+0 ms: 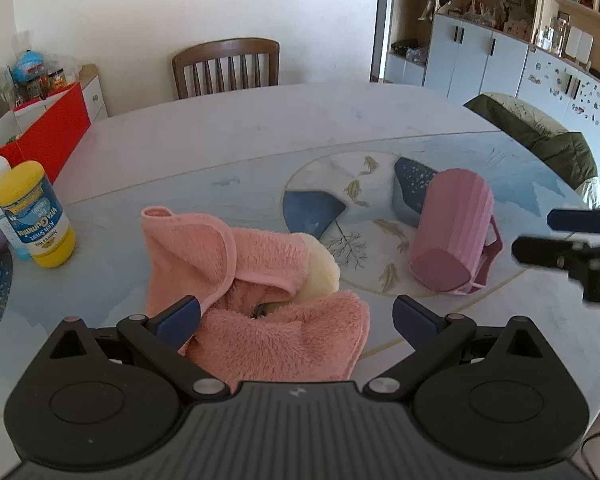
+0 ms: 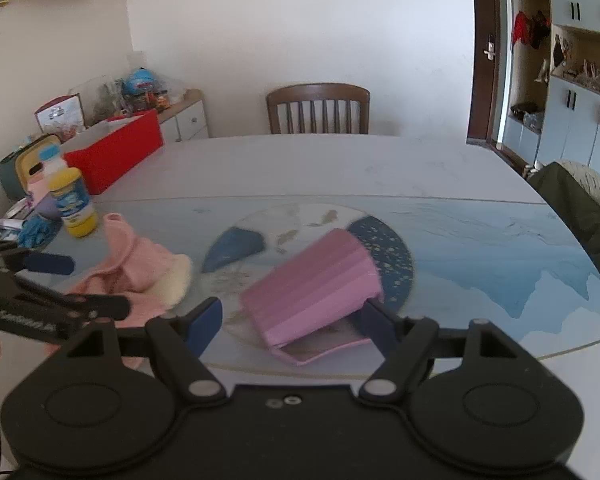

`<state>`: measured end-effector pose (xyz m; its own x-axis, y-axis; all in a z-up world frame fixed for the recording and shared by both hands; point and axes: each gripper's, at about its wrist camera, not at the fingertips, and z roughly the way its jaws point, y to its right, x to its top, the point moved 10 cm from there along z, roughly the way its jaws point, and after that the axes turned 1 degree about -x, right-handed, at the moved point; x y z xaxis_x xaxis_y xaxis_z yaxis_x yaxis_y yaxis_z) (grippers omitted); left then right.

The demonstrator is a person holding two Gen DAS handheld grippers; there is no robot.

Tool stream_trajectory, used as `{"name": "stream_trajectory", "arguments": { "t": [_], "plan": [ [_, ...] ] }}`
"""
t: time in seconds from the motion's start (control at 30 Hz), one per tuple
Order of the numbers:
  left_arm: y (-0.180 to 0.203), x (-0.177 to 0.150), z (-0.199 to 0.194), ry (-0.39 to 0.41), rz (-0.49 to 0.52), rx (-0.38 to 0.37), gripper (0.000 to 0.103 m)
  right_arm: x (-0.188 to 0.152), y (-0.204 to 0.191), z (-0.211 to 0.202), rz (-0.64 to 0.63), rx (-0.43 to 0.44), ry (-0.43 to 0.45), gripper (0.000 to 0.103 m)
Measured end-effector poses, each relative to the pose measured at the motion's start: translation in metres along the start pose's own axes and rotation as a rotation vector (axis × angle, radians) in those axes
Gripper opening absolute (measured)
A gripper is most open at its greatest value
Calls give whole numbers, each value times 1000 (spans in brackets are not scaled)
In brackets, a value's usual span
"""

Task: Clean container
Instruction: 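Grasp the pink ribbed cup by its rim with the right gripper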

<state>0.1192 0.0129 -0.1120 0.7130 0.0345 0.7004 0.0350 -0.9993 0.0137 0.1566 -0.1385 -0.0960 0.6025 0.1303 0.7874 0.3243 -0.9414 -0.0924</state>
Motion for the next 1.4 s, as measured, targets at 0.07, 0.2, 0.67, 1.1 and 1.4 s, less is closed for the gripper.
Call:
{"name": "stream_trajectory", "arguments": {
  "t": [0.07, 0.2, 0.67, 1.1, 1.4],
  "plan": [
    [-1, -2, 6, -9, 8, 11, 103, 2, 13, 5, 13, -15, -5, 76],
    [-1, -7, 15, -28, 23, 20, 103, 15, 45, 13, 35, -66, 12, 75],
    [-2, -23, 40, -59, 110, 23, 103, -26, 75, 60, -65, -107, -144, 68],
    [-33, -1, 54, -77, 50, 13, 103, -28, 56, 77, -36, -25, -165, 26],
    [-29, -20, 79, -109, 68, -28, 102, -28, 51, 78, 6, -14, -148, 13]
  ]
}}
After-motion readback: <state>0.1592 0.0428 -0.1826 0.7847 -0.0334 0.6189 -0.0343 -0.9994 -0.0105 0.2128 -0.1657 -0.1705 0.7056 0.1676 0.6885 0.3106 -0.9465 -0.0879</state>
